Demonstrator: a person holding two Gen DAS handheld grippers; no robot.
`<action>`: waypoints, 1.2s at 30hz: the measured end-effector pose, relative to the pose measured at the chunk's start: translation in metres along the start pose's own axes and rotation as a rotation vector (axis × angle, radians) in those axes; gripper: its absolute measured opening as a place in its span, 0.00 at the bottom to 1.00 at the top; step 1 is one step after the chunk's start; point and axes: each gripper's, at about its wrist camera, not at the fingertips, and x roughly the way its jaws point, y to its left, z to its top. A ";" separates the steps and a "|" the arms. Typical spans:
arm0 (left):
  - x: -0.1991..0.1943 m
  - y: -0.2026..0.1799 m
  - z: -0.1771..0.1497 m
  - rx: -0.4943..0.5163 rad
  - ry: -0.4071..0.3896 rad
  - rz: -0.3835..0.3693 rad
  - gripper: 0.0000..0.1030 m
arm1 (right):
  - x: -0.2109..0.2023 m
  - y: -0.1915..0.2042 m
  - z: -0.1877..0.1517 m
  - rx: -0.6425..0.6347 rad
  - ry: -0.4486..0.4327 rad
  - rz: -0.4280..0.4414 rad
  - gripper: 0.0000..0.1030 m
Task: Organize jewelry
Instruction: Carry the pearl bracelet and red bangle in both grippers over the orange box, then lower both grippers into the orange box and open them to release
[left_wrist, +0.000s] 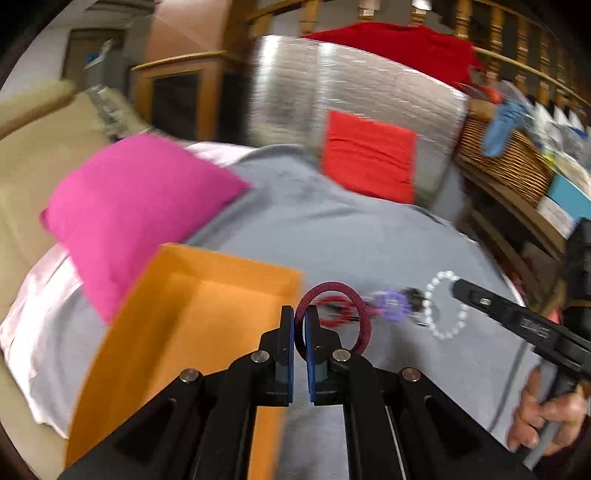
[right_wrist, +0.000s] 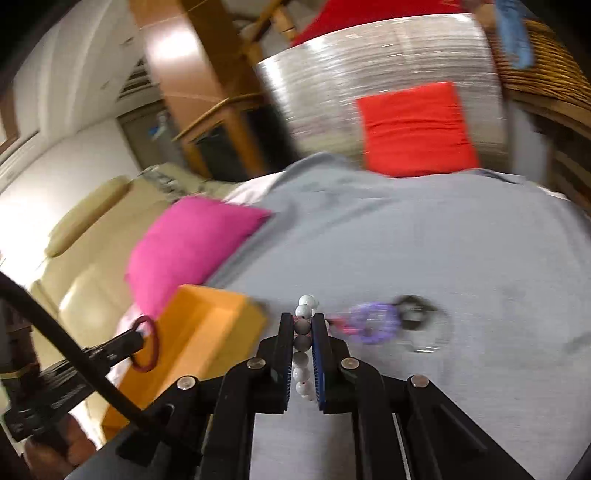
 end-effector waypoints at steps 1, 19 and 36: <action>0.007 0.014 0.002 -0.029 0.007 0.010 0.05 | 0.008 0.010 0.002 -0.007 0.011 0.019 0.10; 0.129 0.125 0.006 -0.231 0.188 0.259 0.05 | 0.178 0.113 0.009 -0.067 0.314 0.037 0.10; 0.106 0.119 0.015 -0.229 0.139 0.318 0.38 | 0.163 0.084 0.015 0.029 0.283 0.091 0.20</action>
